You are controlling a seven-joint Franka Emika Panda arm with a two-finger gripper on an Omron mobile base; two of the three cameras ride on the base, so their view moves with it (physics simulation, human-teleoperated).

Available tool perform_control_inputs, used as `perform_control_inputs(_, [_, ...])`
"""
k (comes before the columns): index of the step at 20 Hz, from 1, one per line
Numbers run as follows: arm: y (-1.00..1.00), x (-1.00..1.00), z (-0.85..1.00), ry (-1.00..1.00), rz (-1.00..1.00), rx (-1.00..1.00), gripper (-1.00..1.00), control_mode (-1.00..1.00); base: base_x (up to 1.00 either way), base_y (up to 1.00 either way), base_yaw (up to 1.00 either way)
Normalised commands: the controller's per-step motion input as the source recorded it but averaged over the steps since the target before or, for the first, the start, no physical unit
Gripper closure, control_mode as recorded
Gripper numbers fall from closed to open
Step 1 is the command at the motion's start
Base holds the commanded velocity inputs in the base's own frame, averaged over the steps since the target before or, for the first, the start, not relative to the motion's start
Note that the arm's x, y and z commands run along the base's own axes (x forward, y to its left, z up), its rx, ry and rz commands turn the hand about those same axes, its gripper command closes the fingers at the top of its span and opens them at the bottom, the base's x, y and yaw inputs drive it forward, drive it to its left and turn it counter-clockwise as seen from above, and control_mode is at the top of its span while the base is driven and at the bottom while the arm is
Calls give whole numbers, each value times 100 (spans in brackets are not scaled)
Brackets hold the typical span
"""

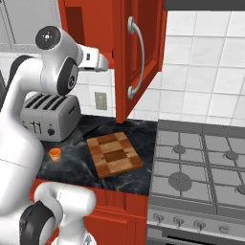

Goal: Pick the bread, place it on the cutting board, pick the jam, place it on the counter, and close the cabinet.

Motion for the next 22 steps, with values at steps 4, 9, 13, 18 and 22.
perform_control_inputs(4, [0, 26, 0, 0, 0, 0, -100, -100, 0, 0, 0])
perform_control_inputs(9, [0, 29, 0, 0, 0, 0, -100, -100, 0, 0, 0])
perform_control_inputs(13, [0, 27, 0, 0, 0, 0, -100, -100, 0, 0, 0])
perform_control_inputs(18, [0, 23, 0, 0, 0, 0, -100, -100, 0, 0, 0])
perform_control_inputs(22, [0, 24, 0, 0, 0, 0, -100, -100, 0, 0, 0])
